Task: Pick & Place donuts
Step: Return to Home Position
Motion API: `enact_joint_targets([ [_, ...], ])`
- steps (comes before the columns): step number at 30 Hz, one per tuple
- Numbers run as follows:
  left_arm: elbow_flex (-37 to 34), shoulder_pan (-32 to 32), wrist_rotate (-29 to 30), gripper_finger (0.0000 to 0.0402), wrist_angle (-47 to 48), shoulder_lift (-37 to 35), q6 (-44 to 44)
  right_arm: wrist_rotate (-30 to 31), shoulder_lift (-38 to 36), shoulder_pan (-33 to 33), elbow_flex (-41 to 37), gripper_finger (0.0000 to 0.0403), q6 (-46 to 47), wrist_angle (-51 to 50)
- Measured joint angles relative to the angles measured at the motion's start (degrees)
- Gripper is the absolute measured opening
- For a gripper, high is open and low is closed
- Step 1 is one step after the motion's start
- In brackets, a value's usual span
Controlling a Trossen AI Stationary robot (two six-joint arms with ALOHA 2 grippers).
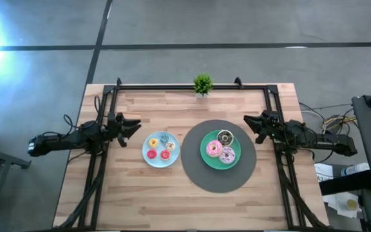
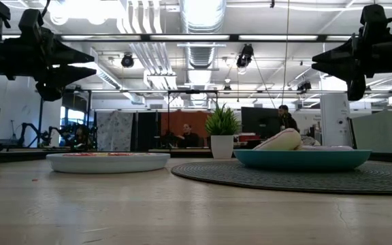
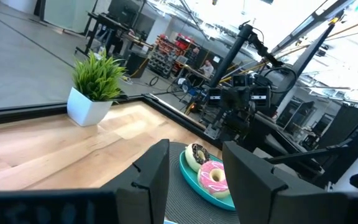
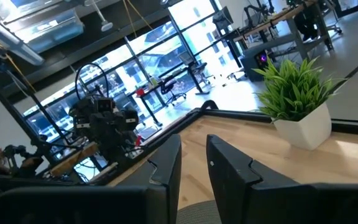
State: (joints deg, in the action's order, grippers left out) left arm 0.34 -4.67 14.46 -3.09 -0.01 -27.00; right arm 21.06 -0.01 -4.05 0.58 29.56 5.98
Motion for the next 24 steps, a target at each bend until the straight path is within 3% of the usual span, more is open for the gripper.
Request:
enact_joint_targets([
  [24, 0.0, 0.79, 0.0, 0.0123, 0.0, 0.0, 0.0, -0.02, 0.57, 0.0, -0.04, 0.0068, 0.0, 0.03],
])
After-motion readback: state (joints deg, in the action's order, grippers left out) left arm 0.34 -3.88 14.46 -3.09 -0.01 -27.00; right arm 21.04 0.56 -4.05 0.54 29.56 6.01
